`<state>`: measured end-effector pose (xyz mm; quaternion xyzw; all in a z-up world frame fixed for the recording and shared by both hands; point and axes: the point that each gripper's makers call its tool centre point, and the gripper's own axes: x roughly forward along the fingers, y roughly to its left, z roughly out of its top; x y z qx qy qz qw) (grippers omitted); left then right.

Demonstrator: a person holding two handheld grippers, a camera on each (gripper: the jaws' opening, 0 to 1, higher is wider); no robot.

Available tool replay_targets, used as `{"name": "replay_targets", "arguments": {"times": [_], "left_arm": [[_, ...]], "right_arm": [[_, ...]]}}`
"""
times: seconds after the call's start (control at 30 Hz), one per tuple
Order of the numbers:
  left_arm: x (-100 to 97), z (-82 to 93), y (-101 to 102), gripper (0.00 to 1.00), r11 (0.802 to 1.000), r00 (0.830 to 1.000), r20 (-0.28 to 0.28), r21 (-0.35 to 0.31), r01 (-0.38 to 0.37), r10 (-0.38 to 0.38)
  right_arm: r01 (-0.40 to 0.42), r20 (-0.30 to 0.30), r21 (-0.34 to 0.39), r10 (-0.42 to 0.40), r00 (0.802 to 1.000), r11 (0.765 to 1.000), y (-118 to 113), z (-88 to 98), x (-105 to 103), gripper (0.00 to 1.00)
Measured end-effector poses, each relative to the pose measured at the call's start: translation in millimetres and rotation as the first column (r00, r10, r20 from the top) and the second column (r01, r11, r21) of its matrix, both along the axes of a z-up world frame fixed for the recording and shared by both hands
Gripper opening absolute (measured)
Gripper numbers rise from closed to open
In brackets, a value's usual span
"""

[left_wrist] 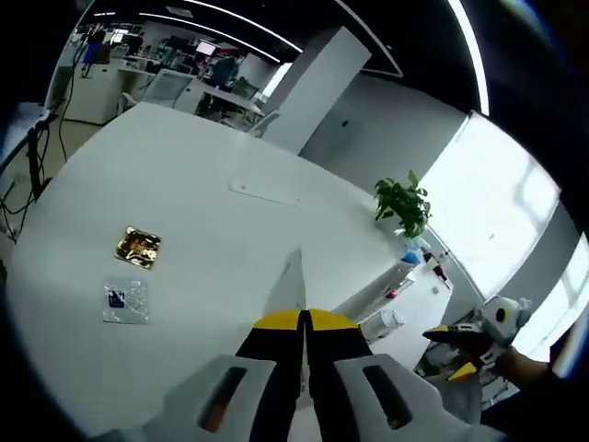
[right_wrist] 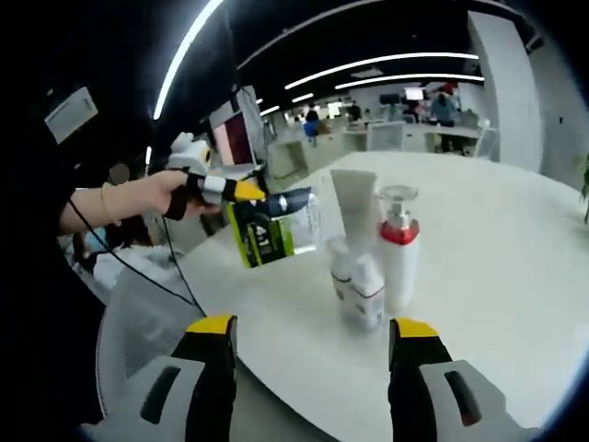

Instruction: Arrange the skincare products in the storage area until every visible bottle or jar stands upright without overlapping.

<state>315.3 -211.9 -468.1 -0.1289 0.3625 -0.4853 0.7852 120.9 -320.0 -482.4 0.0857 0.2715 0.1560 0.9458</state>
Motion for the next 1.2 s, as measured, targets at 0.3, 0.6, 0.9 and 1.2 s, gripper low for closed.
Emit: {"name": "replay_targets", "arguments": {"times": [0.3,0.6,0.9,1.2], "left_arm": [[-18.9,7.3,-1.3,0.0,0.999,0.999,-0.035,-0.039,0.003,-0.004],[-53.4,54.3,-8.1,0.0,0.986,0.997,-0.078,-0.164,0.016,-0.029],[-73.0,103.7,-10.0,0.0,0.956,0.994,-0.086,-0.291,0.04,-0.068],[-62.9,78.4,16.0,0.0,0.982,1.0,-0.018,-0.189,0.016,-0.02]], "right_arm": [[-0.077,0.046,0.159,0.07,0.996,0.984,46.3,10.5,16.9,0.71],[-0.044,0.079,0.571,-0.001,0.997,0.82,71.6,25.9,35.8,0.66],[-0.074,0.112,0.774,-0.021,0.993,0.629,81.0,40.3,51.5,0.53],[0.027,0.054,0.879,-0.156,0.986,0.476,70.5,30.7,69.8,0.46]]}}
